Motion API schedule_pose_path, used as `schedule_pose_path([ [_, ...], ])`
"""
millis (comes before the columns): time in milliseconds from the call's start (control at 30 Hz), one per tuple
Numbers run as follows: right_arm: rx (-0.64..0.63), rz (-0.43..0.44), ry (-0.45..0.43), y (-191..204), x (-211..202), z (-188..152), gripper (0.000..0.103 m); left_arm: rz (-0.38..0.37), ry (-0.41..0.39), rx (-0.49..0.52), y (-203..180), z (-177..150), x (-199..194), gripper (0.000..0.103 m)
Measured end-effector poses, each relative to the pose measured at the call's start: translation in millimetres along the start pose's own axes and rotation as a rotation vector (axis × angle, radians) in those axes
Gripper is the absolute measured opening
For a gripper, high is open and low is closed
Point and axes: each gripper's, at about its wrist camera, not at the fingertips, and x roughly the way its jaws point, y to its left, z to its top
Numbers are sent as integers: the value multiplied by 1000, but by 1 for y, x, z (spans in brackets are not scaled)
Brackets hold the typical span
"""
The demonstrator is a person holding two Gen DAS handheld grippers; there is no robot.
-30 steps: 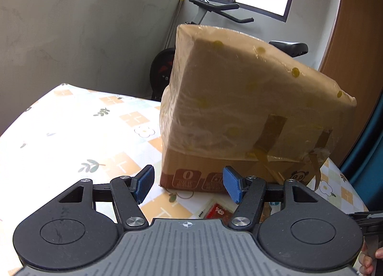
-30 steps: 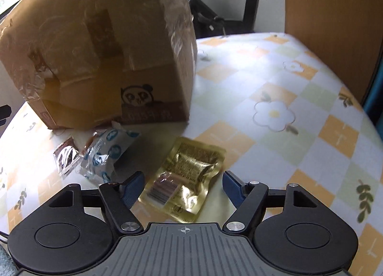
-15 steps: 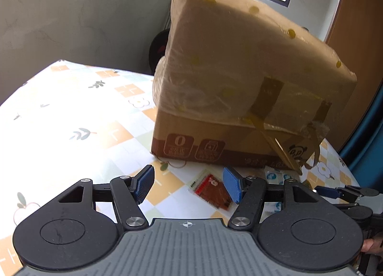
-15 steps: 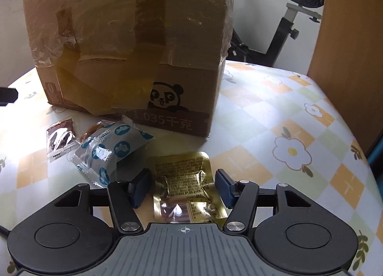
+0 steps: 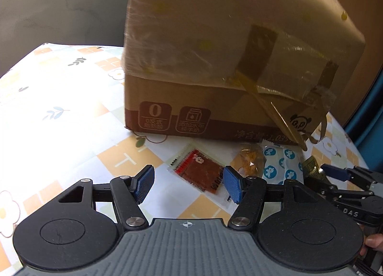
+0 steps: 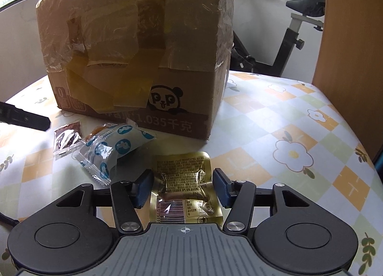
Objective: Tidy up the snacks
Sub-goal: 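Grasp the red meat packet with the left tool while the right tool grasps the gold packet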
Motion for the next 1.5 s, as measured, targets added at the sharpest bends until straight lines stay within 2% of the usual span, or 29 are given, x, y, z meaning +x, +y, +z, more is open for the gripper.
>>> schedule_pose_path([
  [267,40,27,-11,-7,-1,0,51,91,13,28,-21,15,34,66],
  [400,49,33,-12,-9,-1,0,51,134,34,73,-30,18,49,67],
  [500,49,33,-12,-9,0,0,51,153,48,106,-33,14,48,69],
  [667,42,27,-11,-8,0,0,51,177,55,99,-29,3,41,80],
  [933,41,28,-11,-8,0,0,51,199,55,80,-19,-6,34,85],
  [1100,41,27,-11,-8,0,0,51,210,41,75,-18,-11,26,85],
  [1167,41,28,-11,-8,0,0,51,204,28,81,-21,-15,20,80],
  [1233,41,28,-11,-8,0,0,51,183,6,102,-23,-20,11,51],
  [1500,42,29,-12,-8,0,1,51,147,3,80,-23,-20,-1,45],
])
